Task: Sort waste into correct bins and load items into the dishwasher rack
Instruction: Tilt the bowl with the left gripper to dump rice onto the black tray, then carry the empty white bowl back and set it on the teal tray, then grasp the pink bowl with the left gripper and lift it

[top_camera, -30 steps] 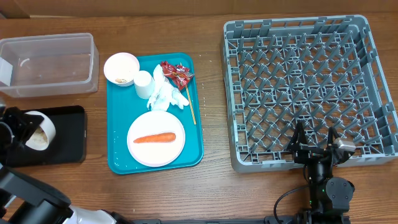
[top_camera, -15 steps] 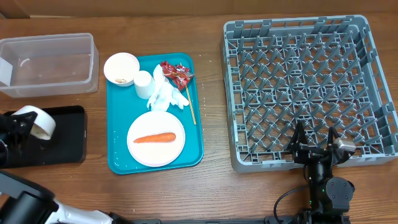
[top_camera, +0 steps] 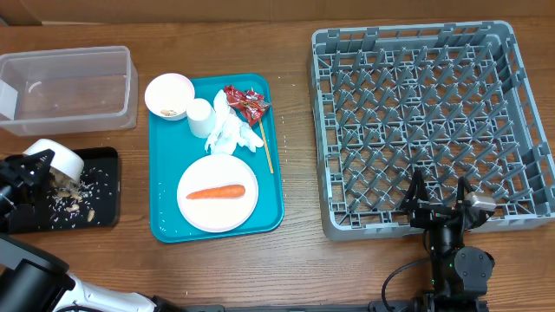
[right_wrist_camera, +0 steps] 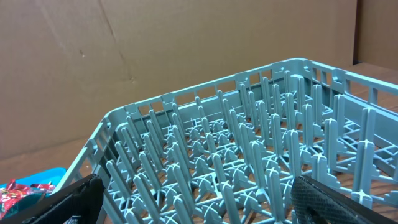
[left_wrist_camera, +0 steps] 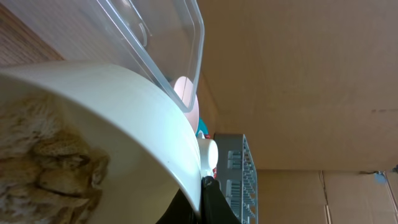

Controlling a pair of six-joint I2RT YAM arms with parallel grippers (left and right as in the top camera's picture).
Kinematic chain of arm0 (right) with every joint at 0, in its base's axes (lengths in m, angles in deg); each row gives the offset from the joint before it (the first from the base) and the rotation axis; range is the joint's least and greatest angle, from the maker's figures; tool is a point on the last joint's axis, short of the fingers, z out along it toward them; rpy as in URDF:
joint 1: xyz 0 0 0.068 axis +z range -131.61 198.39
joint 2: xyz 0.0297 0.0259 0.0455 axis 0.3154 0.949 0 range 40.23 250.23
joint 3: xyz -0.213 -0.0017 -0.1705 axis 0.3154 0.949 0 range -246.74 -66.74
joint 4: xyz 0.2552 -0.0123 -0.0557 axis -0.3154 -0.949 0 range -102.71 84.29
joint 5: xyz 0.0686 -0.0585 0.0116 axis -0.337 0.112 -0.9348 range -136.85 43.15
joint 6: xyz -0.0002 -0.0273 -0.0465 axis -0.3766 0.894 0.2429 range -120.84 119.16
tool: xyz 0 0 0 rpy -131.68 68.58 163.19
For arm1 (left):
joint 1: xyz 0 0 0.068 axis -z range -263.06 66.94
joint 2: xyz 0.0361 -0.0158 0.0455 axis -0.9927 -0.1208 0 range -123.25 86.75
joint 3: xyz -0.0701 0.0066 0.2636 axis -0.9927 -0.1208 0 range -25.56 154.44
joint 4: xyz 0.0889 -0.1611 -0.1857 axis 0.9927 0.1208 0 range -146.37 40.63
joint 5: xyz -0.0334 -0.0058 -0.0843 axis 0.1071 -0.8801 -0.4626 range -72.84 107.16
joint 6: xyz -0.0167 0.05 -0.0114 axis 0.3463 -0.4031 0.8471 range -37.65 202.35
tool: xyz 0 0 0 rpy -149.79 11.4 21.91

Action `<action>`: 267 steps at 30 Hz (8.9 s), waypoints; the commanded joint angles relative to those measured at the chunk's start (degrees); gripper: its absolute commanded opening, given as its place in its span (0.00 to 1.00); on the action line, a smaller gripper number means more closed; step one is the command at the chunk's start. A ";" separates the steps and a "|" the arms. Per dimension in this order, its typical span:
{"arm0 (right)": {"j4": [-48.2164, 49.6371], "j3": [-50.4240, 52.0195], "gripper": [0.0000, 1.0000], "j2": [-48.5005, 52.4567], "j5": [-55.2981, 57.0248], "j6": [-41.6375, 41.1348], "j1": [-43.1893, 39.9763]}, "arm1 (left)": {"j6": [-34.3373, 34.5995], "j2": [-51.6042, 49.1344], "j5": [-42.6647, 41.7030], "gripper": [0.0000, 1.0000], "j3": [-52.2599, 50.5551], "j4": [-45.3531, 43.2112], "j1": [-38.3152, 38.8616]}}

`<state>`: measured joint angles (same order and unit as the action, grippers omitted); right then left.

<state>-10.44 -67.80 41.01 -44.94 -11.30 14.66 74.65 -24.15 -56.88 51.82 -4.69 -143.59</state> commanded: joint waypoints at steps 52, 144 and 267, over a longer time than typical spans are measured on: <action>0.17 0.59 1.00 -0.61 0.57 0.26 -0.26 | 1.95 -1.62 -14.01 0.04 0.11 3.15 -4.28; 0.17 0.59 1.00 -0.61 0.57 0.26 -0.26 | 30.82 1.92 83.14 0.27 9.29 4.17 67.95; 0.17 0.59 1.00 -0.61 0.59 0.26 -0.26 | 57.42 -25.07 75.95 0.30 40.33 -2.58 60.48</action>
<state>-10.48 -67.80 41.01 -44.89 -11.30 14.66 132.94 -48.78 18.28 90.99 -8.06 -83.42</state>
